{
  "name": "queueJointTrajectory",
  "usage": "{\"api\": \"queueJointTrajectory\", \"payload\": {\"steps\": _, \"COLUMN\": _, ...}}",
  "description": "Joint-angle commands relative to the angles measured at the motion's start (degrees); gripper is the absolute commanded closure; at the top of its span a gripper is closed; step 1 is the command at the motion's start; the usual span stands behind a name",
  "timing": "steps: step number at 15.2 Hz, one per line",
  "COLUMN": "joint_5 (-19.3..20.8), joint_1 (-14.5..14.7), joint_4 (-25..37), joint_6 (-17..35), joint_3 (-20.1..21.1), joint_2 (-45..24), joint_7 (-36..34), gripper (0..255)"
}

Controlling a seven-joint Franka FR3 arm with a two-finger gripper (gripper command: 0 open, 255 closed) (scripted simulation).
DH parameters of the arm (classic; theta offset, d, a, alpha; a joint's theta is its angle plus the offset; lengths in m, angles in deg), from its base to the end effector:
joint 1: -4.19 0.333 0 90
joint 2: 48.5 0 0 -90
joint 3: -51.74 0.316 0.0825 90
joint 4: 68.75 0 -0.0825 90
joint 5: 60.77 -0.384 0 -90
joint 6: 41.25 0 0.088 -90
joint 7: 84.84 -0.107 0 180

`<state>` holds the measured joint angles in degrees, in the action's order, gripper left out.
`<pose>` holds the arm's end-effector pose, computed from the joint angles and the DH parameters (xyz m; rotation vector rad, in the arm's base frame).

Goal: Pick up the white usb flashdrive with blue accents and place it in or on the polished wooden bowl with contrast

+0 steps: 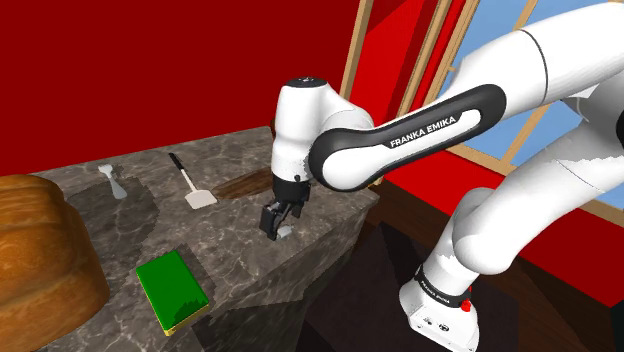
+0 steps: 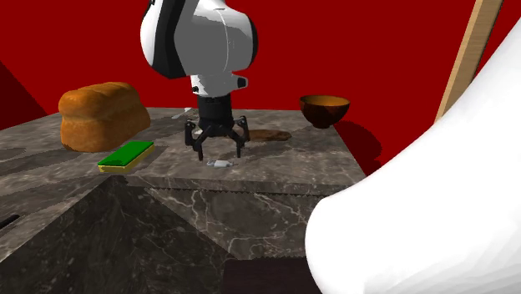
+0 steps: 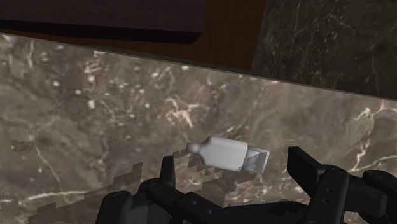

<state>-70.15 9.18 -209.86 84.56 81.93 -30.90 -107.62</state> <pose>0.3597 0.2609 0.3938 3.1239 0.1571 0.0255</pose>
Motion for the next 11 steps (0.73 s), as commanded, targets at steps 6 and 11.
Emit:
{"api": "queueJointTrajectory", "payload": {"steps": 6, "joint_5": 0.4, "joint_1": -0.1, "joint_4": -1.1, "joint_6": 2.4, "joint_3": 0.6, "joint_2": -1.4, "joint_7": -0.5, "gripper": 0}}
{"api": "queueJointTrajectory", "payload": {"steps": 11, "joint_5": 0.4, "joint_1": -0.1, "joint_4": -1.1, "joint_6": 2.4, "joint_3": 0.6, "joint_2": -1.4, "joint_7": -0.5, "gripper": 255}}
